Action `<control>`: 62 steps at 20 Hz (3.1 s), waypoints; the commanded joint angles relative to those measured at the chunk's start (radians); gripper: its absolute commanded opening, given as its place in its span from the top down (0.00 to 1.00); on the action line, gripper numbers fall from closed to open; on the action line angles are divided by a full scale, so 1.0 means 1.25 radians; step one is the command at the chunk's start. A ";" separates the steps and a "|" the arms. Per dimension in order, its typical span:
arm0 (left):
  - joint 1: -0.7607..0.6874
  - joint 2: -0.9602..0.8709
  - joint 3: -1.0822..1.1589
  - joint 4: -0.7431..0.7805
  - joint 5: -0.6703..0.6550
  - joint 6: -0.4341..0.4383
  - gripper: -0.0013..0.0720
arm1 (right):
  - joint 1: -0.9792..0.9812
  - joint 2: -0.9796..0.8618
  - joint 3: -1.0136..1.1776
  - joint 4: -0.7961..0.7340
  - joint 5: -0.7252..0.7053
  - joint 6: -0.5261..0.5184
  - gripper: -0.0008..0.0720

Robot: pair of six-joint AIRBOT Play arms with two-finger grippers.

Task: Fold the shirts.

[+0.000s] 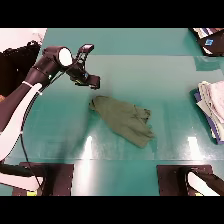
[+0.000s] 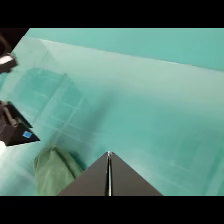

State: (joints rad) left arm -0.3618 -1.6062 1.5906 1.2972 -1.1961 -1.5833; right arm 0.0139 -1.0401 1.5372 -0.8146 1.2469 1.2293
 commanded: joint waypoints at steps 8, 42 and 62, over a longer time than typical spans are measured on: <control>0.056 -0.156 -0.003 -0.146 -0.063 0.080 0.14 | 0.001 0.000 0.000 0.000 0.012 0.000 0.97; 0.057 0.201 0.002 -0.036 -0.032 0.093 0.94 | 0.212 -0.142 -0.373 -0.019 0.045 -0.075 0.97; -0.054 0.424 -0.234 -0.081 -0.101 0.049 0.94 | 0.169 0.000 -0.173 -0.169 0.096 0.042 0.97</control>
State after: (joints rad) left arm -0.3542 -1.0157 1.4487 1.2156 -1.3270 -1.5204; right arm 0.1577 -1.0374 1.4761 -0.9443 1.3945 1.2526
